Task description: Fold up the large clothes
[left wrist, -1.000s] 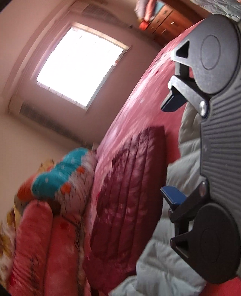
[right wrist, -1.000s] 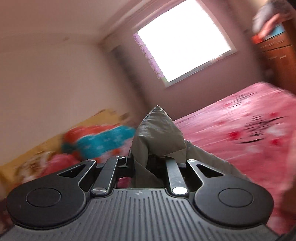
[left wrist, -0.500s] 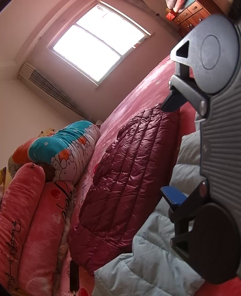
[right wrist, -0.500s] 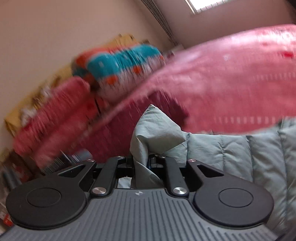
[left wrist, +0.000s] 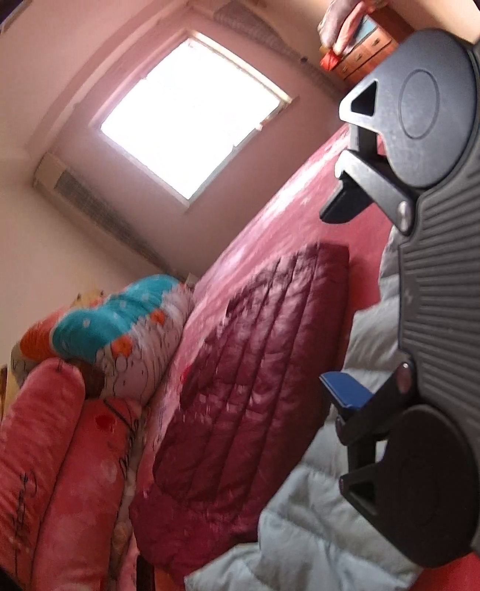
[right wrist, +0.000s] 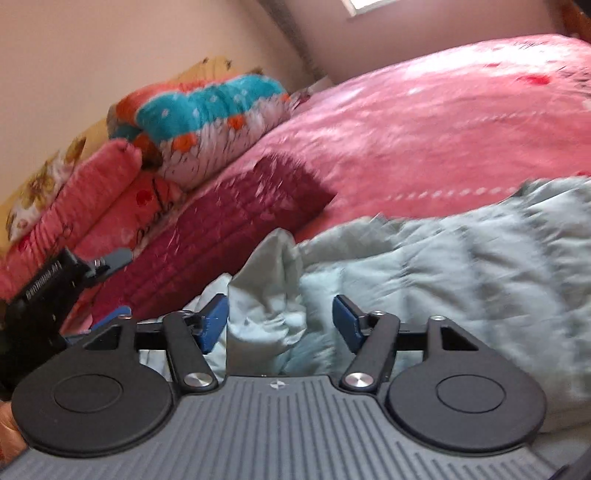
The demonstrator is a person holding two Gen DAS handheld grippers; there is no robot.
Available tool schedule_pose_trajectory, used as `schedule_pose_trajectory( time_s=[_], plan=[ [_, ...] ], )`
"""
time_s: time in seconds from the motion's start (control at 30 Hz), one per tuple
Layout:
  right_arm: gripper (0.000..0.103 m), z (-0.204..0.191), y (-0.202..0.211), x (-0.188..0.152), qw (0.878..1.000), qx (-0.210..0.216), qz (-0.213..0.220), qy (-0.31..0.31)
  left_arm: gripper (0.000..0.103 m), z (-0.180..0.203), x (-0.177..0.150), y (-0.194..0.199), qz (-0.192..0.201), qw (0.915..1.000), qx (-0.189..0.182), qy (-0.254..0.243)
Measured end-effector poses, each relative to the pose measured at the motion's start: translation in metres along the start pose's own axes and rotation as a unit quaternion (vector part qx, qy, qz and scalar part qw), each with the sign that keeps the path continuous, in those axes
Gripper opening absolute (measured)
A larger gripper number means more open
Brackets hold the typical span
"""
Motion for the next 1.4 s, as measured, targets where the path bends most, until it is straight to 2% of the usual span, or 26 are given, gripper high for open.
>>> schedule_pose_trajectory(
  time_s=[0.07,0.13,0.23,0.33,0.43,0.5,0.6,0.7,0.8,0.87,1.03,1.13,1.2,1.27,1.4],
  plan=[
    [0.09,0.015,0.026,0.0,0.999,-0.031,0.017,0.007,0.088,0.011,-0.005,0.003,-0.004,0.9995,-0.028,-0.013],
    [0.093,0.036,0.046,-0.001,0.996,-0.08,0.026,0.017,0.088,0.027,-0.011,0.01,-0.009,0.9966,-0.077,-0.028],
    [0.092,0.075,0.065,-0.01,0.991,-0.133,0.03,-0.01,0.089,0.056,-0.034,0.016,-0.057,0.9834,-0.159,-0.067],
    [0.092,0.107,0.073,-0.022,0.986,-0.164,0.023,-0.033,0.089,0.071,-0.063,0.013,-0.112,0.9715,-0.182,-0.103],
    [0.084,0.128,0.066,-0.04,0.983,-0.175,0.001,-0.052,0.089,0.067,-0.083,-0.001,-0.162,0.9682,-0.156,-0.109],
    [0.083,0.14,0.066,-0.051,0.977,-0.207,-0.013,-0.043,0.089,0.063,-0.091,-0.008,-0.168,0.969,-0.127,-0.128],
    [0.083,0.159,0.073,-0.063,0.968,-0.244,-0.014,-0.054,0.089,0.06,-0.104,-0.017,-0.185,0.9658,-0.1,-0.152],
    [0.086,0.161,0.076,-0.064,0.969,-0.238,-0.005,-0.064,0.089,0.055,-0.114,-0.023,-0.198,0.9625,-0.08,-0.167],
    [0.093,0.156,0.075,-0.069,0.97,-0.238,-0.008,-0.045,0.089,0.049,-0.12,-0.026,-0.207,0.9592,-0.067,-0.181],
    [0.093,0.149,0.076,-0.068,0.969,-0.243,-0.015,-0.027,0.089,0.047,-0.126,-0.029,-0.214,0.9564,-0.055,-0.191],
    [0.1,0.136,0.077,-0.054,0.961,-0.275,0.008,0.019,0.089,0.045,-0.136,-0.03,-0.218,0.9519,-0.035,-0.213],
    [0.1,0.136,0.062,-0.055,0.957,-0.286,-0.021,0.053,0.089,0.036,-0.139,-0.038,-0.222,0.9512,-0.007,-0.215],
    [0.101,0.141,0.054,-0.06,0.957,-0.284,-0.032,0.051,0.089,0.03,-0.139,-0.04,-0.222,0.9521,0.012,-0.21],
    [0.102,0.147,0.05,-0.064,0.958,-0.28,-0.037,0.041,0.089,0.027,-0.14,-0.042,-0.226,0.952,0.018,-0.205],
    [0.102,0.147,0.041,-0.069,0.954,-0.291,-0.045,0.055,0.089,0.022,-0.145,-0.046,-0.231,0.9509,0.026,-0.205]
  ],
)
Point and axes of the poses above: each gripper's, at about its wrist camera, not at the fingertips, and y roughly against the way its jaws point, z to its right, x to its top, the point moved 7 cm from there along -y, roughly the way its jaws point, and after that the axes turned 15 degrees about y, right-handed, at the moved point
